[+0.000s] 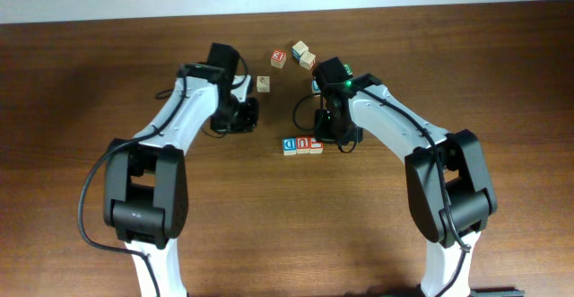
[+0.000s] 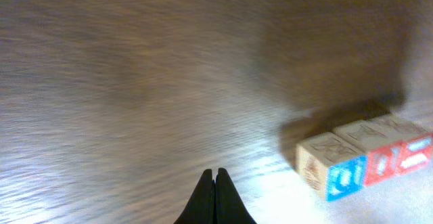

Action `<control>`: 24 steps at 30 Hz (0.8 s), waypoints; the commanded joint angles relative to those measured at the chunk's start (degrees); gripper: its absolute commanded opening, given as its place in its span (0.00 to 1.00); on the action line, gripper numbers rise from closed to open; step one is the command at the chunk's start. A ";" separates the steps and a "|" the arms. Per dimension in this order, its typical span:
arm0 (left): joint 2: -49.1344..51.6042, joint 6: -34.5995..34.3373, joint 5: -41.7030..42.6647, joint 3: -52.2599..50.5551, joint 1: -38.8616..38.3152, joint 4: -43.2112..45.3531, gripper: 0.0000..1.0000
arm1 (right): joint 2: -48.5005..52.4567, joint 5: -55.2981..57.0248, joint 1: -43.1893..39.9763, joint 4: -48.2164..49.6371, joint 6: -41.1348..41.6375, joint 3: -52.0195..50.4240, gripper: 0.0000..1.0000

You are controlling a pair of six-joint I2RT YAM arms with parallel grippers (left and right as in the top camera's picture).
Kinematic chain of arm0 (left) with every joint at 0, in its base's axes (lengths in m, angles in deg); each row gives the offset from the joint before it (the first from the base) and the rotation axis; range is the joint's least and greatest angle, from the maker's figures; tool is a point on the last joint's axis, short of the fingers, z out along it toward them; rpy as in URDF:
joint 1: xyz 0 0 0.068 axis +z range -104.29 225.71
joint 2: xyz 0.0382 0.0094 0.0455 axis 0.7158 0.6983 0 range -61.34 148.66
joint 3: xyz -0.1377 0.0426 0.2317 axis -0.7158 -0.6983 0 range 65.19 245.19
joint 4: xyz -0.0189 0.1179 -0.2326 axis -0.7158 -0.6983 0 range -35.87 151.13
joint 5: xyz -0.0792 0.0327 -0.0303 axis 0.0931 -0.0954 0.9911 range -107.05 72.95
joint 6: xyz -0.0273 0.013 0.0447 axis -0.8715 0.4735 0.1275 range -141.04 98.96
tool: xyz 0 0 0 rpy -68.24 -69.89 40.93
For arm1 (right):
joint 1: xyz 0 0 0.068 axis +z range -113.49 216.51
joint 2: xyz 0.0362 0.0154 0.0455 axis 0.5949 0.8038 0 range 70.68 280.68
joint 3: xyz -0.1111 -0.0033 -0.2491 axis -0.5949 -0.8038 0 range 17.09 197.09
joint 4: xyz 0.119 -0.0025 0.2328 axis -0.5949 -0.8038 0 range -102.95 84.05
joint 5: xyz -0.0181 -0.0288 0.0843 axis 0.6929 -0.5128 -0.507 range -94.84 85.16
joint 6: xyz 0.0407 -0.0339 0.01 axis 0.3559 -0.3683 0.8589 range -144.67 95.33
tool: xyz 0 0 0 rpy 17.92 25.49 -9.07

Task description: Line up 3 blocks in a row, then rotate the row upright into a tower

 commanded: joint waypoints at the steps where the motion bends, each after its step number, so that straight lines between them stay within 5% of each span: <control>1: 1.18 0.61 3.58 -0.57 -1.51 0.70 0.00 | 0.31 -2.69 0.07 1.42 0.72 -1.25 0.08; 10: 5.38 -5.42 4.59 -0.57 -3.87 3.56 0.00 | 0.31 -2.82 0.04 1.86 0.11 -1.77 0.08; 24: 5.38 -4.61 10.58 -0.55 -4.09 5.84 0.00 | 0.31 -6.91 0.07 3.63 -4.74 -1.77 0.08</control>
